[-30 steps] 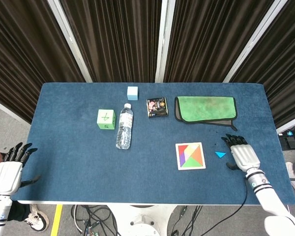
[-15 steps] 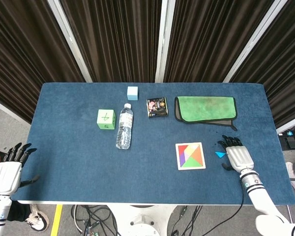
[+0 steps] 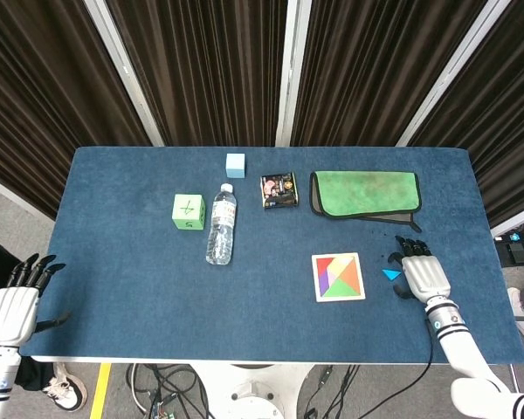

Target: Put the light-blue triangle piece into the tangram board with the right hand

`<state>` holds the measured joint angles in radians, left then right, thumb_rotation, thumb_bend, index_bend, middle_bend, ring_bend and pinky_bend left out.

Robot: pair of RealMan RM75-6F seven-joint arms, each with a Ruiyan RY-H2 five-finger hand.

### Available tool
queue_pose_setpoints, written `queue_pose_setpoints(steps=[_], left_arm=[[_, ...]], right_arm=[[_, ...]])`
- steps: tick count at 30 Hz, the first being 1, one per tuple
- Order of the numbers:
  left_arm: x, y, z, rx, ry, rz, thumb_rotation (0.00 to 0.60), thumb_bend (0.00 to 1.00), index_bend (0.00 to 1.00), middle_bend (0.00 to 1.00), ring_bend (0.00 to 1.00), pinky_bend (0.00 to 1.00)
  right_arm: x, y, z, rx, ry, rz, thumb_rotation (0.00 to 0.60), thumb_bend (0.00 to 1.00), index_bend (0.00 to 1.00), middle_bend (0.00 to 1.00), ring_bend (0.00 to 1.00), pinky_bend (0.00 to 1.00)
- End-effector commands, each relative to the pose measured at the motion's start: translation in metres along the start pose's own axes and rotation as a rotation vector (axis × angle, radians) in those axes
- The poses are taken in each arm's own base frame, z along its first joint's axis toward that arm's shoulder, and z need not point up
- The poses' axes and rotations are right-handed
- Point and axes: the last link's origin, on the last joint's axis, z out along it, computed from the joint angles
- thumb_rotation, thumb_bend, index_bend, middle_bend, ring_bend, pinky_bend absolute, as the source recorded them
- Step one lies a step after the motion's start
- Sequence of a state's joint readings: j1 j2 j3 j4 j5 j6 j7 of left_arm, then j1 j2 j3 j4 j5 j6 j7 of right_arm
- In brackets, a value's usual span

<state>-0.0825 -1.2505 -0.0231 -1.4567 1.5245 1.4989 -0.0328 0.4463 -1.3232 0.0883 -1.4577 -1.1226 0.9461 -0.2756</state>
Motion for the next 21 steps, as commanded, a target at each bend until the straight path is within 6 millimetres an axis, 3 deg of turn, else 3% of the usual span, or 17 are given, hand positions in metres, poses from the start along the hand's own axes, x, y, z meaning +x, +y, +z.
queue_pose_setpoints(steps=[1, 21], left_arm=[[0.0001, -0.0002, -0.0002, 0.000, 0.000, 0.000, 0.600, 0.00, 0.22, 0.12, 0.01, 0.13], [-0.0019, -0.0006, -0.0004, 0.000, -0.010, -0.002, 0.600, 0.00, 0.22, 0.12, 0.01, 0.13]], right_arm=[[0.0001, -0.0005, 0.0013, 0.000, -0.002, -0.002, 0.600, 0.18, 0.36, 0.00, 0.00, 0.00], [-0.0077, -0.0068, 0.0055, -0.004, -0.011, 0.016, 0.600, 0.18, 0.41, 0.00, 0.00, 0.00]])
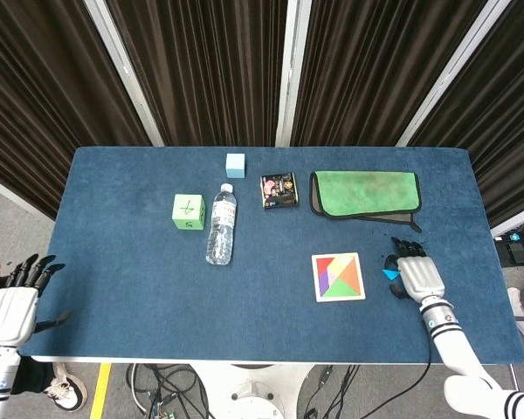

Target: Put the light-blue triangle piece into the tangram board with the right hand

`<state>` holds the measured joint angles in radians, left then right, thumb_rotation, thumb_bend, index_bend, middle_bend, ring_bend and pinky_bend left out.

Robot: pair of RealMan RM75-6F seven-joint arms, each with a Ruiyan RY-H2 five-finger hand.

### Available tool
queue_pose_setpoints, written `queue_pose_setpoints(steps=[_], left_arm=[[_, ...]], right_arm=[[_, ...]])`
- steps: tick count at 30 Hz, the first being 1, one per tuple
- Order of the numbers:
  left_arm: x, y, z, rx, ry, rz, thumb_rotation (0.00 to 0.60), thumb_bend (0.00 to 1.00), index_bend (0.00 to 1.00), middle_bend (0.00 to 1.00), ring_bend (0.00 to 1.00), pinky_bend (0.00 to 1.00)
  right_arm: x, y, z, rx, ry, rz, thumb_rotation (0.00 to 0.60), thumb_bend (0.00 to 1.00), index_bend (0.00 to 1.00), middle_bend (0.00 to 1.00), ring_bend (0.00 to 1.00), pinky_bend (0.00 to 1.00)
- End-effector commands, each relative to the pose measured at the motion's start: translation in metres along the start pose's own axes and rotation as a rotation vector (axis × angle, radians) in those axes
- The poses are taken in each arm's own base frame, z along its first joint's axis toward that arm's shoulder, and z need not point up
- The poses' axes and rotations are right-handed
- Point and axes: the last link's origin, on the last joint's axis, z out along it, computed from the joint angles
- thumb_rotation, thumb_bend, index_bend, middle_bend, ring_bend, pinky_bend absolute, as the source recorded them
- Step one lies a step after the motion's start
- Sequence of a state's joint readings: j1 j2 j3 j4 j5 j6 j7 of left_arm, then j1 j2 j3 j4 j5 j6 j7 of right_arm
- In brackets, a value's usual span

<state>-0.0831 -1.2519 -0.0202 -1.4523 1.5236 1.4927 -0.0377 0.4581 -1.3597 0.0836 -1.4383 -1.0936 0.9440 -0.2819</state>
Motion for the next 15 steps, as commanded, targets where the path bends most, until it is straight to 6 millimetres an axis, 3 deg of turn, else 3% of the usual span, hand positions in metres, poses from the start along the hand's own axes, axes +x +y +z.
queue_pose_setpoints(steps=[1, 15], left_arm=[[-0.0003, 0.0001, -0.0001, -0.001, -0.001, 0.000, 0.600, 0.00, 0.22, 0.12, 0.01, 0.13], [0.0012, -0.0006, -0.0004, 0.002, -0.002, 0.002, 0.600, 0.00, 0.22, 0.12, 0.01, 0.13]], right_arm=[[0.0006, 0.0000, 0.0006, -0.001, 0.003, -0.004, 0.600, 0.18, 0.41, 0.00, 0.00, 0.00], [0.0006, 0.0018, 0.0011, -0.010, -0.003, 0.007, 0.600, 0.18, 0.45, 0.00, 0.00, 0.00]])
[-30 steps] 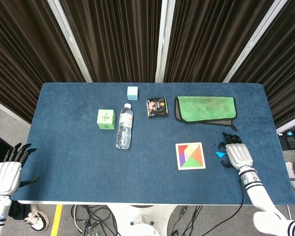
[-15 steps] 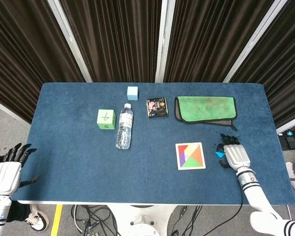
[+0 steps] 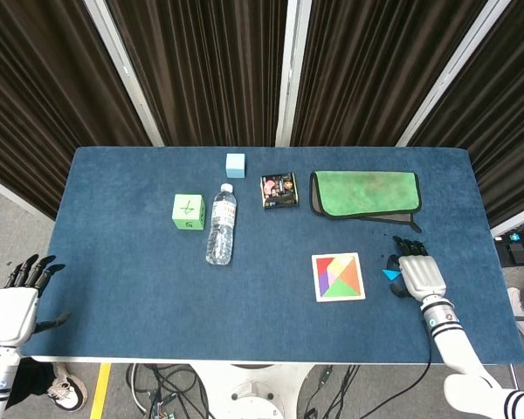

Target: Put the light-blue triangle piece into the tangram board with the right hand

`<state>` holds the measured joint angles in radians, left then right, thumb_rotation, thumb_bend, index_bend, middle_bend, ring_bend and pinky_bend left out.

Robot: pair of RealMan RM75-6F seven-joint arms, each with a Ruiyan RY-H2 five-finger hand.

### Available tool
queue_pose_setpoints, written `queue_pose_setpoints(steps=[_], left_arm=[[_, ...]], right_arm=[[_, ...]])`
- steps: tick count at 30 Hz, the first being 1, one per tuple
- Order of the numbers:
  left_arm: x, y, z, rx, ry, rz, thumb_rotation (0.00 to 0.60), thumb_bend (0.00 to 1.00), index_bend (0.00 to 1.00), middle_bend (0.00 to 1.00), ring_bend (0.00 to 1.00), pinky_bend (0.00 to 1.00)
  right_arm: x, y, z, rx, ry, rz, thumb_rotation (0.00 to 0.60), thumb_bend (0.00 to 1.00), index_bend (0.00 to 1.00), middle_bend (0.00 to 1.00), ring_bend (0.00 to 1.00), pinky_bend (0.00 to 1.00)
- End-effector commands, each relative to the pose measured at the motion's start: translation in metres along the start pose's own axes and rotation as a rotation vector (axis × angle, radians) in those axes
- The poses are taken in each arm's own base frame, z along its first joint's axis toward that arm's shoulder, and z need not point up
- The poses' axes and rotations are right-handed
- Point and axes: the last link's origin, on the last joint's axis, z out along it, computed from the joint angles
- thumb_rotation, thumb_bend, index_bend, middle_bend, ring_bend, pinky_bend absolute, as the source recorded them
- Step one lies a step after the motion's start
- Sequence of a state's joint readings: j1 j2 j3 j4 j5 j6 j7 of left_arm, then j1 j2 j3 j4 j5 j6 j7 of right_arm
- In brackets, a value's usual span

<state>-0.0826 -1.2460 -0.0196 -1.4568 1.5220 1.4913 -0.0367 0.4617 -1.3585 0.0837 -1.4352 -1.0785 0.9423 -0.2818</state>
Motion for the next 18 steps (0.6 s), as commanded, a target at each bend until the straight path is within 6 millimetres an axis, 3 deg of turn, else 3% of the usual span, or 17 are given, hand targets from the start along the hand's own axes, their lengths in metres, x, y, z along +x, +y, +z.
queue_pose_setpoints(steps=[1, 18], left_arm=[[0.0000, 0.0001, 0.0000, 0.000, -0.001, 0.000, 0.600, 0.00, 0.22, 0.12, 0.01, 0.13], [-0.0014, 0.0007, 0.0004, -0.002, -0.005, 0.001, 0.600, 0.00, 0.22, 0.12, 0.01, 0.13]], right_arm=[[0.0001, -0.0005, 0.0002, 0.001, -0.002, 0.003, 0.600, 0.18, 0.45, 0.01, 0.00, 0.00], [0.0016, 0.0016, 0.0012, -0.008, 0.003, 0.006, 0.600, 0.19, 0.48, 0.02, 0.00, 0.00]])
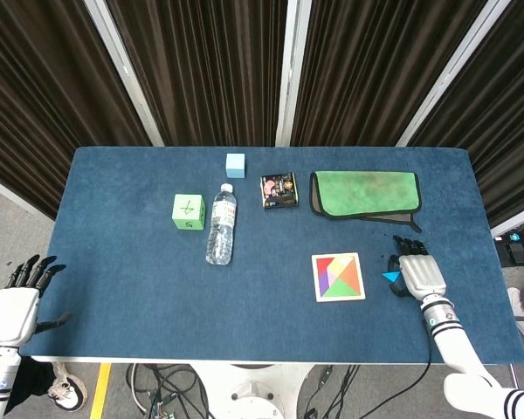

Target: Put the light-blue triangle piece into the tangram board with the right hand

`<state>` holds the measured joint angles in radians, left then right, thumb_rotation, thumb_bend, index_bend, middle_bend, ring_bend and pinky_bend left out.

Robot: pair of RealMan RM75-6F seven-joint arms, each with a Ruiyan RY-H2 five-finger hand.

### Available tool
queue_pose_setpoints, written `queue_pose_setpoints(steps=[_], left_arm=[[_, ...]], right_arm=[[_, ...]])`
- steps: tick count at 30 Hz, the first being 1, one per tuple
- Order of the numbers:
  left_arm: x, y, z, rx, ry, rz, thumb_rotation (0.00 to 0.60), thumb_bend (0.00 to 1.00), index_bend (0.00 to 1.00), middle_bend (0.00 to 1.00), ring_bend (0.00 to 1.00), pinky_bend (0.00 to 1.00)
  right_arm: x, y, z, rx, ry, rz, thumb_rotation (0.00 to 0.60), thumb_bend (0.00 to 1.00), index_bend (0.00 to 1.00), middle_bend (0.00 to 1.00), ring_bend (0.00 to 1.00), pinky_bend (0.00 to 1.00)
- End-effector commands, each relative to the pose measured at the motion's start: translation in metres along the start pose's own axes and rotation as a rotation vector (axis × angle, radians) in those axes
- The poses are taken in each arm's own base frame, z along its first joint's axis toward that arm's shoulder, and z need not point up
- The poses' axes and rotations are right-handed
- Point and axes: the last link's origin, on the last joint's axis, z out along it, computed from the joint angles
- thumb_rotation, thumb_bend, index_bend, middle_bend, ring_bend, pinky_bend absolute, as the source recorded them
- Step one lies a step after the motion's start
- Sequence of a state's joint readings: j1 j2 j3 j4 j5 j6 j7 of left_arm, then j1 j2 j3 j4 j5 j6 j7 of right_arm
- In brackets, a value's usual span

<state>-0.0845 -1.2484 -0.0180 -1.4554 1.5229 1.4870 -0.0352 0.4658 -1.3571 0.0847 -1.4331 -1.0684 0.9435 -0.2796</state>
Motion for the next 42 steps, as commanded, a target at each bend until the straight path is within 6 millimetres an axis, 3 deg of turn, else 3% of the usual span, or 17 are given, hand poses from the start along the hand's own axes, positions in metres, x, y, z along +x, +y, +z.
queue_pose_setpoints(steps=[1, 22, 29, 42], left_arm=[[0.000, 0.000, 0.000, 0.000, 0.001, 0.000, 0.600, 0.00, 0.21, 0.12, 0.01, 0.13], [0.000, -0.001, 0.000, 0.002, 0.000, -0.003, 0.600, 0.00, 0.22, 0.12, 0.01, 0.13], [0.001, -0.001, -0.001, 0.002, 0.002, -0.003, 0.600, 0.00, 0.22, 0.12, 0.01, 0.13], [0.001, -0.004, -0.001, 0.006, 0.004, -0.013, 0.600, 0.00, 0.22, 0.12, 0.01, 0.13]], right_arm=[[0.000, 0.000, 0.000, -0.001, 0.000, 0.001, 0.600, 0.19, 0.48, 0.02, 0.00, 0.00], [0.001, 0.000, 0.001, 0.000, 0.008, 0.007, 0.600, 0.21, 0.53, 0.04, 0.00, 0.00], [0.012, -0.002, 0.001, 0.009, 0.032, 0.021, 0.600, 0.22, 0.53, 0.04, 0.00, 0.00], [0.039, -0.041, 0.015, 0.091, 0.090, 0.008, 0.600, 0.22, 0.55, 0.05, 0.00, 0.00]])
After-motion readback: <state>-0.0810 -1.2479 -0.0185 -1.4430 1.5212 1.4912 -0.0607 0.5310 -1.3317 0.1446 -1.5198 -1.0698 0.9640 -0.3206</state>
